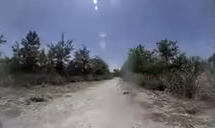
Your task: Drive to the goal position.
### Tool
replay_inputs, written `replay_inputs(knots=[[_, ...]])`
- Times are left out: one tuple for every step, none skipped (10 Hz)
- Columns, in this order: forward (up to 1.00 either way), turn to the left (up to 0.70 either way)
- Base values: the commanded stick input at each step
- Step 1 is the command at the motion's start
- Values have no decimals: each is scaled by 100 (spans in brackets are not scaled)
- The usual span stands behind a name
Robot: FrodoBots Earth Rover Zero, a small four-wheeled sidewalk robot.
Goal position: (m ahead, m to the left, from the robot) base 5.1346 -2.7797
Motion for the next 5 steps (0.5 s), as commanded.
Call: replay_inputs(knots=[[70, 0], [70, 0], [70, 0], [70, 0], [70, 0]])
